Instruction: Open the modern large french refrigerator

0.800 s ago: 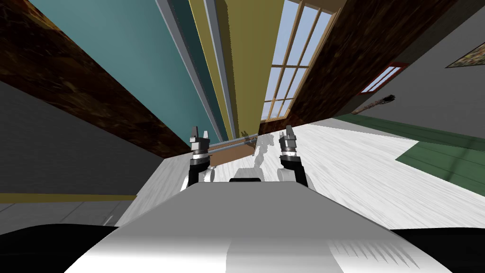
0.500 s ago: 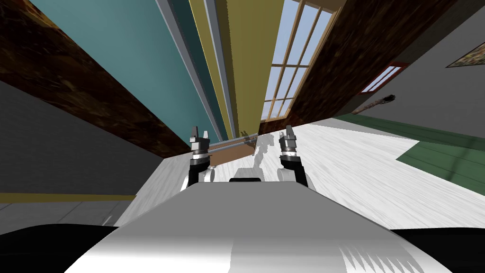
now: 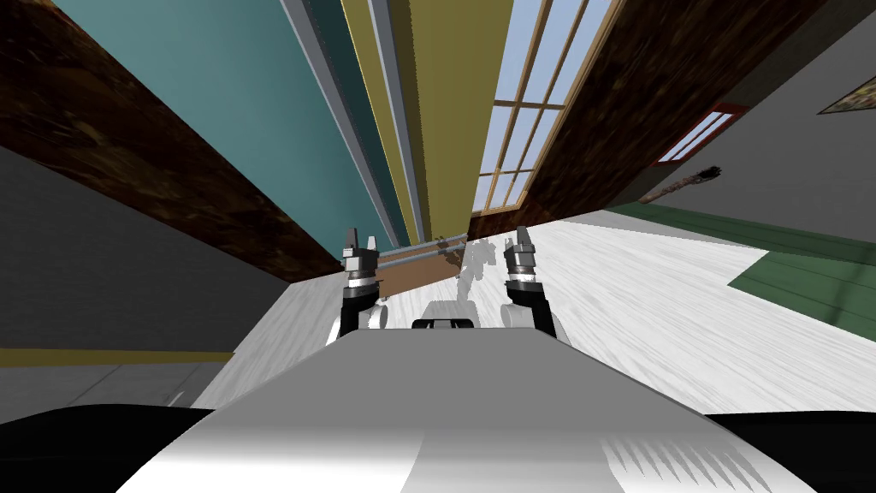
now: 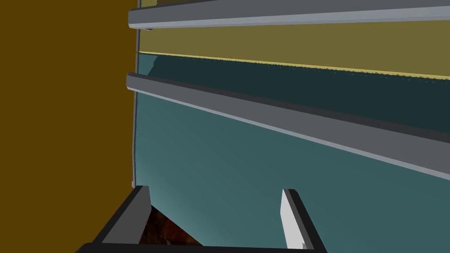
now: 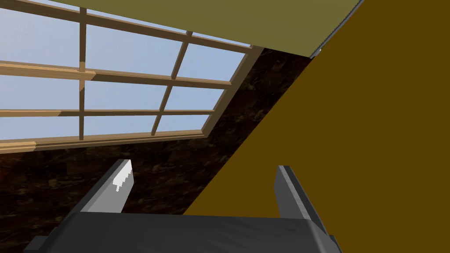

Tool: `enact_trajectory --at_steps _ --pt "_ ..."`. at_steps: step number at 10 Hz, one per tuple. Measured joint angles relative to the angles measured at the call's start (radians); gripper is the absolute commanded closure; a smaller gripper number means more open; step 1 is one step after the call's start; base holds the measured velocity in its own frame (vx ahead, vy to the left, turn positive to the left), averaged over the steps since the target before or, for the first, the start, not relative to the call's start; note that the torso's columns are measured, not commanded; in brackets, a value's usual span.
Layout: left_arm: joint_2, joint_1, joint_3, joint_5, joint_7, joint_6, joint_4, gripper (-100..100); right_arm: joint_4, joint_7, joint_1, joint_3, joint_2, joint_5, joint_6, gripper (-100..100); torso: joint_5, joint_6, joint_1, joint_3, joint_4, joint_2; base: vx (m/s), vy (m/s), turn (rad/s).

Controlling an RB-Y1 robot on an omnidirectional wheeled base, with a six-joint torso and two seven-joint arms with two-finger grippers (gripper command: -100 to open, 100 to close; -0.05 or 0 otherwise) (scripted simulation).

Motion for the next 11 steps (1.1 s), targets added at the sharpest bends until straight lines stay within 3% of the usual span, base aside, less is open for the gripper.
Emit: enact_trajectory --at_steps 1,2,4,8,11 --pt "0.000 0.000 0.000 0.000 0.000 0.000 0.000 0 0.000 0.000 0.000 0.000 0.000 0.000 0.000 0 0.000 0.000 0.000 -0.148 0.074 0.074 0.000 0.000 0.000" --pt "0.000 0.000 0.000 0.000 0.000 0.000 0.000 -100 0.000 0.000 0.000 0.000 0.000 0.000 0.000 0 0.000 0.000 0.000 -0.295 0.148 0.148 0.026 0.001 0.015" --pt "0.052 -0.007 -0.002 0.004 -0.001 -0.011 0.023 -100 0.000 0.000 0.000 0.000 0.000 0.000 0.000 0 0.000 0.000 0.000 -0.385 0.190 0.189 0.040 -0.002 0.019" --pt "0.138 -0.027 -0.012 0.013 -0.007 -0.043 0.093 -100 0.001 0.000 0.000 0.000 0.000 0.000 0.000 0 0.000 0.000 0.000 -0.389 0.194 0.194 0.055 -0.004 0.024" --pt "0.182 -0.054 -0.027 0.020 -0.018 -0.086 0.184 -100 0.001 0.000 0.000 0.000 0.000 0.000 0.000 0 0.000 0.000 0.000 -0.390 0.194 0.193 0.076 -0.009 0.032"
